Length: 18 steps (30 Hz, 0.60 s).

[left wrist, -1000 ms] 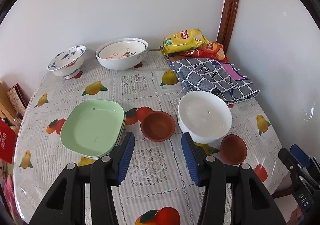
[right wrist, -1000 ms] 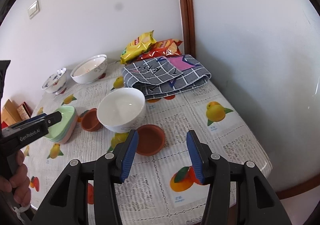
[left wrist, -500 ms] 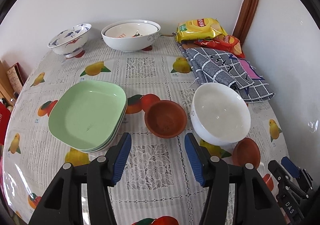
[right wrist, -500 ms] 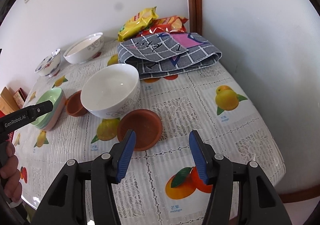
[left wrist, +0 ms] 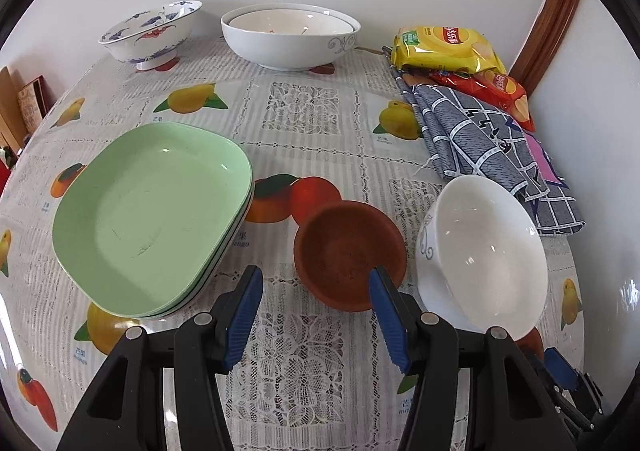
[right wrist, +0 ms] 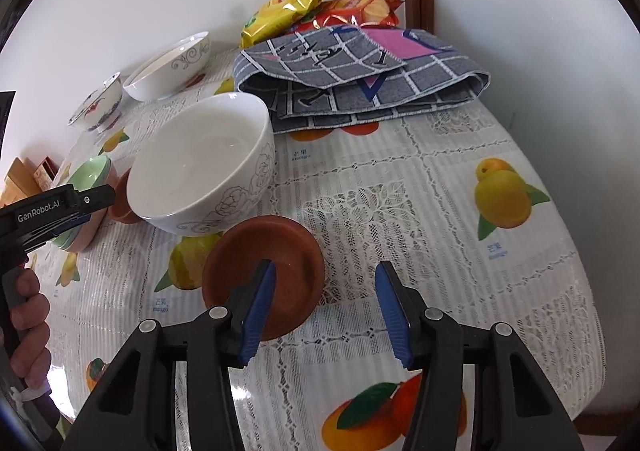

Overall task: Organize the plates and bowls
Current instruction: 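Move both grippers toward the two small brown clay bowls, then close the right gripper on one brown bowl while the left gripper grasps the other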

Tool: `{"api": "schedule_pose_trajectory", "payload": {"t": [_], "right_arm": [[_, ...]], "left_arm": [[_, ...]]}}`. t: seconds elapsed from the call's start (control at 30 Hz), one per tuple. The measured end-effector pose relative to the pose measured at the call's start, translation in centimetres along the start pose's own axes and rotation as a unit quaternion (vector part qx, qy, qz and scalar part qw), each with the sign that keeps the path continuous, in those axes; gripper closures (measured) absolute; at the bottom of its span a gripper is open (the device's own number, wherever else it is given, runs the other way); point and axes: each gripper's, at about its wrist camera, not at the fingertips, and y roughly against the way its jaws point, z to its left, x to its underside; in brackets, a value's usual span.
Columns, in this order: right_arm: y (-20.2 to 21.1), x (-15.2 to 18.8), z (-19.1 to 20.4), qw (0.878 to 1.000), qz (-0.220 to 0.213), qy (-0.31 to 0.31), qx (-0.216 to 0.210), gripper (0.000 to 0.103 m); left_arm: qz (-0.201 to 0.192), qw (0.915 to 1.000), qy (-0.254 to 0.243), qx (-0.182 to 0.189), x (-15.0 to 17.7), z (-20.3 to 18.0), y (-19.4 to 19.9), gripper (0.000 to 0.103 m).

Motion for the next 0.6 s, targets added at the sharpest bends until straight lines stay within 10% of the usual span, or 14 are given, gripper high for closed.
{"api": "schedule_pose_trajectory", "payload": {"t": [0.6], "right_arm": [[-2.2,-0.4,0.5,1.000,0.000,0.021,0.012,0.068]], "left_arm": [[0.023,0.9996,0.000,-0.014,-0.7,-0.1,-4.2,0.061]]}}
